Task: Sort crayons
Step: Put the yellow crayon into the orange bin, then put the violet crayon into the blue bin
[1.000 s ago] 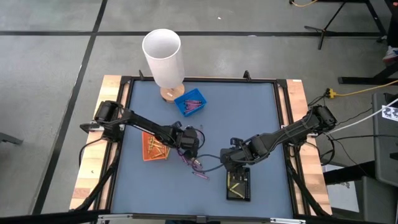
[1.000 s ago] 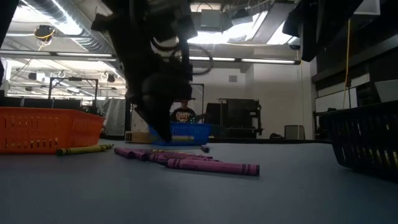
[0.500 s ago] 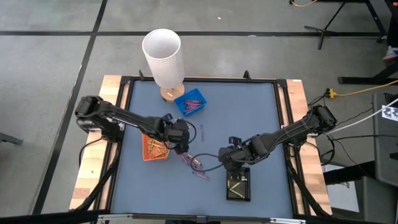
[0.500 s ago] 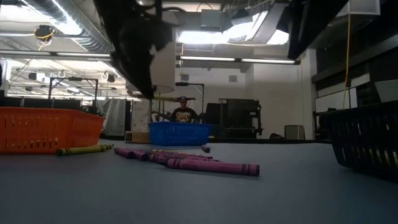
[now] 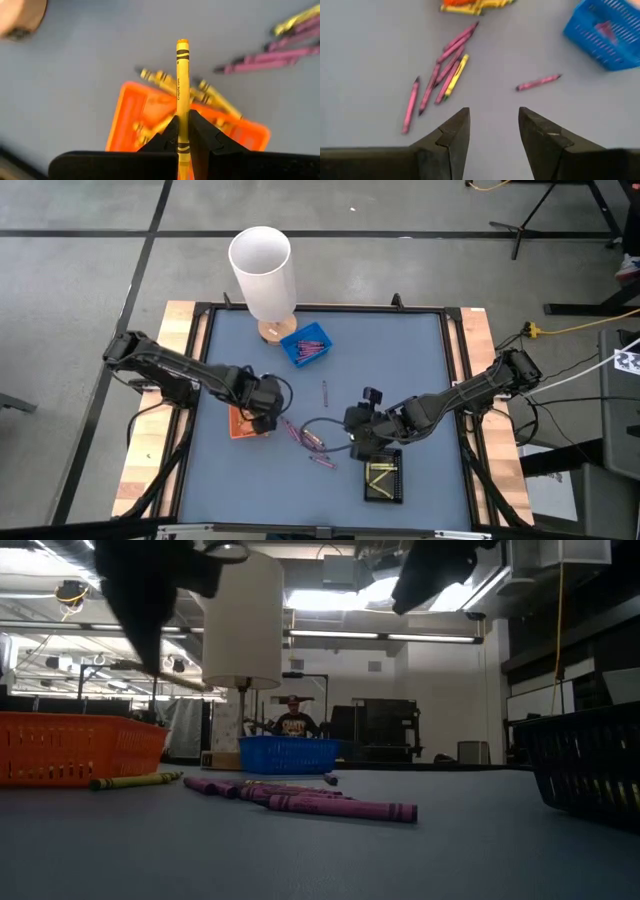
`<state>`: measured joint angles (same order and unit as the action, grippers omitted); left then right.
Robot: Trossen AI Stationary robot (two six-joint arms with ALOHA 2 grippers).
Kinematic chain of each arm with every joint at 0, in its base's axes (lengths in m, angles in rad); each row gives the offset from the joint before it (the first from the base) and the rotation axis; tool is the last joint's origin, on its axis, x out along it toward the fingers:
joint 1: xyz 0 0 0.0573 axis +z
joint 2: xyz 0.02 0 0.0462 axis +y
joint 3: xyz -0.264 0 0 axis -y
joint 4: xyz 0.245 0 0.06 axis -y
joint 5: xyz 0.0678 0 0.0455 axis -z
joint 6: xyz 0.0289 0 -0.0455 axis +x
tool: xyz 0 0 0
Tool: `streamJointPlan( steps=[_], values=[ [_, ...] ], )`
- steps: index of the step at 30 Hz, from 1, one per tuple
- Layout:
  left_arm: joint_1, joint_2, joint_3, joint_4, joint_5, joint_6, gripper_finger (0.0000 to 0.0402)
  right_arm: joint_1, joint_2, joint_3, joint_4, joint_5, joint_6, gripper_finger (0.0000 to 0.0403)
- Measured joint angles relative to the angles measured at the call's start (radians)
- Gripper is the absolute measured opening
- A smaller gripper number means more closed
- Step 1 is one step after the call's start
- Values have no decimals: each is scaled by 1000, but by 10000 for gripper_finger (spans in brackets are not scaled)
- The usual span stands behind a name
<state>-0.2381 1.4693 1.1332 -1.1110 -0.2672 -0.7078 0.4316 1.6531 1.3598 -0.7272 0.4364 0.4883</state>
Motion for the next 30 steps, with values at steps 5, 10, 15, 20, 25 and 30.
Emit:
streamJointPlan(
  steps=[5,10,15,20,25,30],
  values=[
    [-55,1,0,-114,1,-140,6,0,0,0,29,78,0,168],
    [-104,1,0,-192,-3,-341,6,-18,0,0,29,113,0,168],
    [-140,1,0,-195,-40,-414,10,-71,0,0,31,113,1,168],
    [-164,1,0,-196,-64,-417,37,-131,0,0,31,113,1,168],
    [-178,1,0,-195,-65,-418,70,-176,5,0,41,113,1,168],
    [-178,1,0,-192,-114,-412,92,-213,41,2,108,111,10,168]
  ],
)
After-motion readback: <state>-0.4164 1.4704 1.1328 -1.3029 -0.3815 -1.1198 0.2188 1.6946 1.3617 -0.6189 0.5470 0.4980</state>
